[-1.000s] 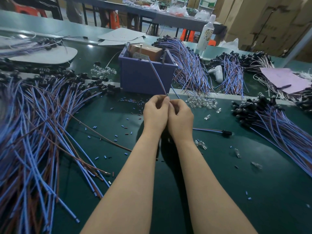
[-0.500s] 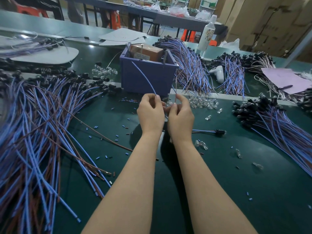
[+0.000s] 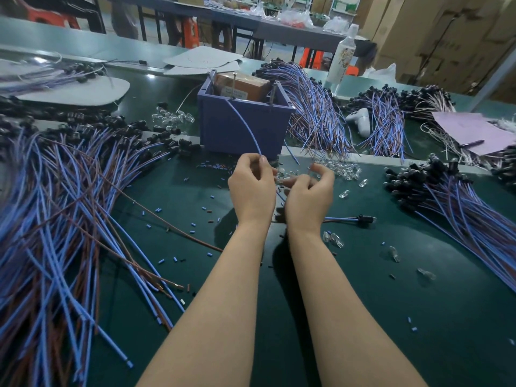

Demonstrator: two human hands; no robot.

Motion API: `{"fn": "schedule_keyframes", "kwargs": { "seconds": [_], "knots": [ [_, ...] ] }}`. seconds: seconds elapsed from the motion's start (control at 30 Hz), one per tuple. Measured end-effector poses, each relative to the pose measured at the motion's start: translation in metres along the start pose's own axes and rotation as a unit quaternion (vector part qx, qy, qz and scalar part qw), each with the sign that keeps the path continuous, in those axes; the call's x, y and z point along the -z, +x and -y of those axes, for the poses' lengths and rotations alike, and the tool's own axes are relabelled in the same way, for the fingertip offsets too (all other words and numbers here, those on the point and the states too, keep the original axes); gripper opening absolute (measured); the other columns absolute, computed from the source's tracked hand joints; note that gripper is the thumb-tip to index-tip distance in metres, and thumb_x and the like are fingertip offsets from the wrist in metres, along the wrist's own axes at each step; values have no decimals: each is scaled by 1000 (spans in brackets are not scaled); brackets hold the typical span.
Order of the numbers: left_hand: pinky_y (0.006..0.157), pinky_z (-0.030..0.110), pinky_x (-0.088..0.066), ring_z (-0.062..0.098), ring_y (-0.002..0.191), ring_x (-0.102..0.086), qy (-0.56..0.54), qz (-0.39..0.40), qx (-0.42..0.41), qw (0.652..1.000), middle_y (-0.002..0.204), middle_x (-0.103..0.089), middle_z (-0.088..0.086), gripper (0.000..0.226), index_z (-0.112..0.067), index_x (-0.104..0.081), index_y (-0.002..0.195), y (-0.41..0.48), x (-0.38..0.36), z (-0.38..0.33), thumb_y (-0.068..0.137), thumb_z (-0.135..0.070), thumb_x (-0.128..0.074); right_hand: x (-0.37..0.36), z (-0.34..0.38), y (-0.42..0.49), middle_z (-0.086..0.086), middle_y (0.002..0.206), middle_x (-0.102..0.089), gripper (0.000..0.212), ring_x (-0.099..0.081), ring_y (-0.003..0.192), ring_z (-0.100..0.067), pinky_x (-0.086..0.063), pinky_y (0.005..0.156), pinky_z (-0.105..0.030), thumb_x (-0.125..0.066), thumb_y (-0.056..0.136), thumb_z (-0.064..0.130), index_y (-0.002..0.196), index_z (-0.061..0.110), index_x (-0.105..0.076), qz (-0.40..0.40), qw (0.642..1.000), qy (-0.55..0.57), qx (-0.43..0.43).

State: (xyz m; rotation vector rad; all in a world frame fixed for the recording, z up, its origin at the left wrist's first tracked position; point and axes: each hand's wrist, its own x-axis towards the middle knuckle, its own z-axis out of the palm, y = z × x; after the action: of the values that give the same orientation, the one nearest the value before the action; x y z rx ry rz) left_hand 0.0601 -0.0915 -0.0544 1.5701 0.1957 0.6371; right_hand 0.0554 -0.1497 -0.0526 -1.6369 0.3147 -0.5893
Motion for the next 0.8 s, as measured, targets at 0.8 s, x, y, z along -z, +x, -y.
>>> {"fn": "schedule_keyframes", "kwargs": {
  "seconds": [0.8],
  "knots": [
    [63,12,-46,7,60,-61,15,16,8,1000,65,-63,-10,12,-18,-55,84,7,4,4,96,-17,-52,-4,-2,-9,2,90,-65,35,-58,77,-15,-40,70,-17,-42,93,3,119,19,-60,102,985,-78,116]
  ]
}}
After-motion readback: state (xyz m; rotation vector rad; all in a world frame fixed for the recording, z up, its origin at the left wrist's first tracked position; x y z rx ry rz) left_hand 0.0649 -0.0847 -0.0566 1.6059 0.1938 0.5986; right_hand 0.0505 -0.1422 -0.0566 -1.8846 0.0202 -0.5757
